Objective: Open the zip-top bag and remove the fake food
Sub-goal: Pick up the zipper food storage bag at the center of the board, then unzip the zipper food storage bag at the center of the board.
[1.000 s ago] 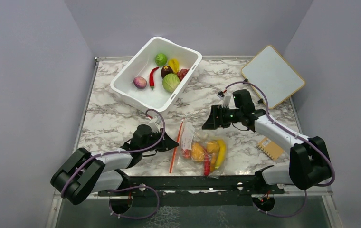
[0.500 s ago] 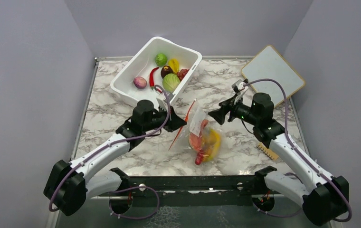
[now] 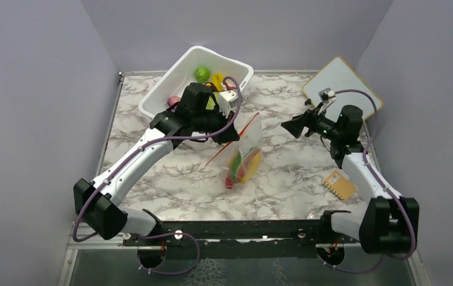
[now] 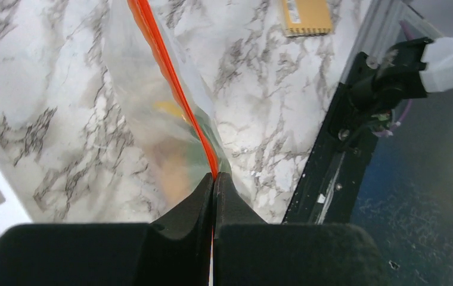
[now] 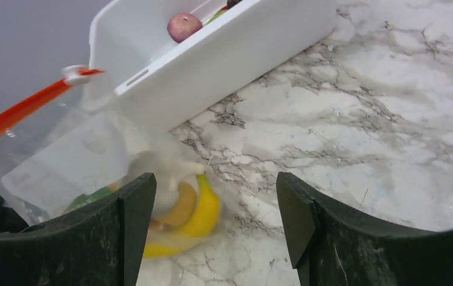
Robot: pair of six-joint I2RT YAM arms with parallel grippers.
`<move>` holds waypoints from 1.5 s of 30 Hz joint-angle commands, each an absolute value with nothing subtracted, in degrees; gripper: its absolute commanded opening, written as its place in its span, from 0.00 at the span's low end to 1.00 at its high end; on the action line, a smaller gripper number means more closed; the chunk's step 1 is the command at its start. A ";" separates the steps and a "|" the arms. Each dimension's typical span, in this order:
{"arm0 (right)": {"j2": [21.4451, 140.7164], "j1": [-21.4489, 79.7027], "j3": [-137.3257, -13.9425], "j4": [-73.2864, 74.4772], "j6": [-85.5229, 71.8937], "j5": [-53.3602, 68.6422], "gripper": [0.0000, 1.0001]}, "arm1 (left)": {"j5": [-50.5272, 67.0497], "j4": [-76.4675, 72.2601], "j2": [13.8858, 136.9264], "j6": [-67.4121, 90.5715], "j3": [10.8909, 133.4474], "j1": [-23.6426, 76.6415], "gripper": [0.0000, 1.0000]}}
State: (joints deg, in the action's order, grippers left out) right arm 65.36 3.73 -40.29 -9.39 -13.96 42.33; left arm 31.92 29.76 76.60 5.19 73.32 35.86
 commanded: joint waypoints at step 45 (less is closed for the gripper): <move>62.81 11.08 -32.73 -27.60 6.65 77.54 0.57 | 42.78 52.91 79.39 -22.77 86.80 42.57 0.00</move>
